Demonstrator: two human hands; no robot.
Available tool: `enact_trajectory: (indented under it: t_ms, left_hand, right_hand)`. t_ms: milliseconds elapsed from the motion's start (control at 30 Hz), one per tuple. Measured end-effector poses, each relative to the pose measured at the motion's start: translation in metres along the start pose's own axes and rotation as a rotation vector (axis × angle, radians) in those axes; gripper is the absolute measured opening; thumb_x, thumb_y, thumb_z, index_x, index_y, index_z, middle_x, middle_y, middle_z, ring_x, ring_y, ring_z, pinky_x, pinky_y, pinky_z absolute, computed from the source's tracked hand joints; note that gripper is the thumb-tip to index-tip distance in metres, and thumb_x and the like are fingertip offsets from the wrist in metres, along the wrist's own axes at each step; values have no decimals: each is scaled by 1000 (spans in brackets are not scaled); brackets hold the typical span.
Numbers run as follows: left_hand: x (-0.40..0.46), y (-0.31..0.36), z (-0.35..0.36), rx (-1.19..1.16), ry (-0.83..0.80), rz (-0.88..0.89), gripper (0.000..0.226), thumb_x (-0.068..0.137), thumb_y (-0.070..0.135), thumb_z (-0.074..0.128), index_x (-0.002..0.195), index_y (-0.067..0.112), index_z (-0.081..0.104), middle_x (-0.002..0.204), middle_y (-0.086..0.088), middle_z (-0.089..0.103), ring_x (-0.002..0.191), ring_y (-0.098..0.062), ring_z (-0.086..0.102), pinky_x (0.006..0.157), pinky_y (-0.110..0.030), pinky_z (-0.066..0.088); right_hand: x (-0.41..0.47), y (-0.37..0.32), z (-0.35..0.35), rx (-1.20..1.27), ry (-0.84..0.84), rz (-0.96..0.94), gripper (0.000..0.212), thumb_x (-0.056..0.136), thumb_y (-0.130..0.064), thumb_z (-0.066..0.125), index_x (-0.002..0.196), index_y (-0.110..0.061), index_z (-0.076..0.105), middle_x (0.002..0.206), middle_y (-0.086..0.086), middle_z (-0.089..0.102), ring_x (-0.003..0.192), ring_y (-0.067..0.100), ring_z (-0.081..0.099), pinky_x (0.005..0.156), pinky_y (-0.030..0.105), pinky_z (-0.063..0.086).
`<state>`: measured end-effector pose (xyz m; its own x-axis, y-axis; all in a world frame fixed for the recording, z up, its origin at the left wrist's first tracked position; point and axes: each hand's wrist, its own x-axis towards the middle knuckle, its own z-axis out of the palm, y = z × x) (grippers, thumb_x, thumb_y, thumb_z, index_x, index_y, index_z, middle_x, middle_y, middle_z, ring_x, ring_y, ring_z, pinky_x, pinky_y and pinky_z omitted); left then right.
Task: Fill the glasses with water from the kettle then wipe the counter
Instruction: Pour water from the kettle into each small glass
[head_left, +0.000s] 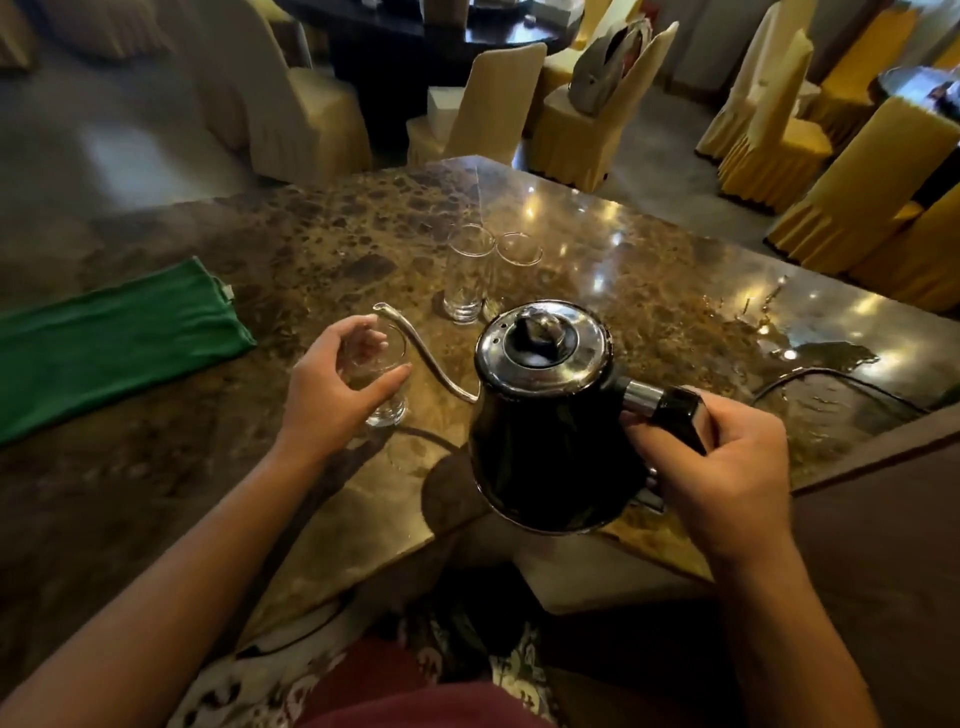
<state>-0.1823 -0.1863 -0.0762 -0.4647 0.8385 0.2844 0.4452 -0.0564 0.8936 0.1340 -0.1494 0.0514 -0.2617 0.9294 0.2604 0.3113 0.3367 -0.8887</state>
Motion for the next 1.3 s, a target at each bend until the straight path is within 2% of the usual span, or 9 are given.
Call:
enact_trajectory:
  t_ms: [100,167,267,500,633,733,900,1067,1300]
  left_hand:
    - [0,-2,-3,-60,-59,-36,60,79,30,86,129,28,52,121,2,67,117,-14,66,103,-38,54]
    - [6,0,-9,-38,-168,-57,59,79,28,84,126,31,49,126,-3,66,121,-15,65,105,-44,53]
    - [13,1,-17,-13,-231,-62,58,75,38,84,123,36,51,125,-9,67,118,-21,67,105,-49,53]
    - [21,-3,-22,-21,-333,-67,59,77,24,86,129,23,58,124,4,67,116,-12,66,105,-35,52]
    - [26,-4,-25,-49,-376,-45,55,77,22,87,122,32,58,121,4,67,115,-11,67,102,-28,53]
    - [26,-2,-23,-96,-390,-43,54,75,23,84,121,29,57,117,4,66,111,-5,67,98,-21,53]
    - [29,-6,-24,-129,-437,-54,57,80,11,82,129,16,53,117,1,64,107,1,66,88,-13,51]
    - [27,-11,-22,-137,-442,-53,56,82,3,80,130,11,53,115,-1,63,105,1,66,85,-13,51]
    - [30,-15,-22,-188,-442,-58,59,80,10,83,130,12,52,117,-4,65,109,-6,67,89,-17,53]
  right_hand:
    - [2,1,-3,-14,-23,14,47,74,-25,76,56,6,44,53,21,41,47,21,37,43,41,30]
    - [4,3,-7,-32,-53,5,39,74,-18,75,53,-7,44,50,13,37,48,12,36,45,34,28]
    - [8,2,-11,-66,-100,-19,33,73,-27,75,59,-8,52,49,10,45,49,16,40,44,42,34]
    - [0,-15,-4,-174,-165,-43,51,76,-41,70,68,7,56,60,24,54,58,45,49,49,55,42]
    - [-1,-38,-1,-214,-264,-17,34,82,-36,70,71,-5,62,62,14,59,60,34,55,53,46,43]
    - [-1,-50,1,-256,-348,-1,36,89,-43,75,75,-12,63,66,14,60,60,29,57,55,42,45]
    - [0,-69,3,-294,-395,91,37,85,-49,70,76,-14,61,58,-5,57,51,4,51,48,18,38]
    - [8,-86,8,-302,-451,106,23,89,-42,72,77,-23,66,58,-7,63,48,2,57,45,13,38]
    - [13,-90,8,-319,-485,115,23,90,-38,74,72,-25,65,63,-9,66,54,2,61,51,14,43]
